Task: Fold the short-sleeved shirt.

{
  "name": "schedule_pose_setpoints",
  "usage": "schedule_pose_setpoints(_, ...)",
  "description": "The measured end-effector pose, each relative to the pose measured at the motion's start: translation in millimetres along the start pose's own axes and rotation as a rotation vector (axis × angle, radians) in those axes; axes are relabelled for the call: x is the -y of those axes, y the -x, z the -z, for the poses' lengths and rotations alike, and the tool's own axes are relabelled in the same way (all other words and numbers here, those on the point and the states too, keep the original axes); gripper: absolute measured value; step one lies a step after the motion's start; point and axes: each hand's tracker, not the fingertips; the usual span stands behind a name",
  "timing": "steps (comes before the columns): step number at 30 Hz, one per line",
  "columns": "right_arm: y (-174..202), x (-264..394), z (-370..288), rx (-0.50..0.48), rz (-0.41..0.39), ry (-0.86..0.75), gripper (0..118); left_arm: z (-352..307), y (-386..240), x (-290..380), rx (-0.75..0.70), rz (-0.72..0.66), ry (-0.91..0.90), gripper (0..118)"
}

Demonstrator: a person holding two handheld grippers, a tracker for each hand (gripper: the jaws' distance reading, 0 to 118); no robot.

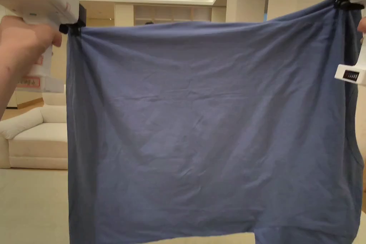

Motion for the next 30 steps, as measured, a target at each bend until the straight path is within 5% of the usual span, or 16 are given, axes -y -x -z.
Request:
schedule_pose_setpoints(5,0.5,12.0,25.8,0.020,-0.038,0.026,2,25.4,-13.2,3.5,-0.023,0.047,0.006,4)
schedule_pose_setpoints(11,-0.2,42.0,25.3,0.016,0.015,0.043,2,47.9,-9.9,14.5,-0.004,0.036,-0.017,3)
schedule_pose_setpoints(13,3.2,53.5,30.8,0.027,-0.075,0.127,2,62.9,-2.2,17.6,-0.013,0.031,-0.001,3)
schedule_pose_setpoints(18,-8.5,108.7,15.3,-0.117,-0.021,0.193,2,70.7,12.2,72.1,-0.033,0.054,0.091,3)
schedule_pose_setpoints(23,-25.5,194.1,-37.6,-0.162,-0.054,0.321,2,47.4,40.8,157.8,0.071,-0.005,0.191,3)
schedule_pose_setpoints(25,-35.9,233.5,-76.8,-0.192,0.023,0.358,2,19.0,44.2,199.6,0.080,0.060,0.212,3)
schedule_pose_setpoints(30,-45.7,322.4,-192.2,-0.242,-0.128,0.508,2,-82.7,49.2,310.4,0.165,0.042,0.310,3)
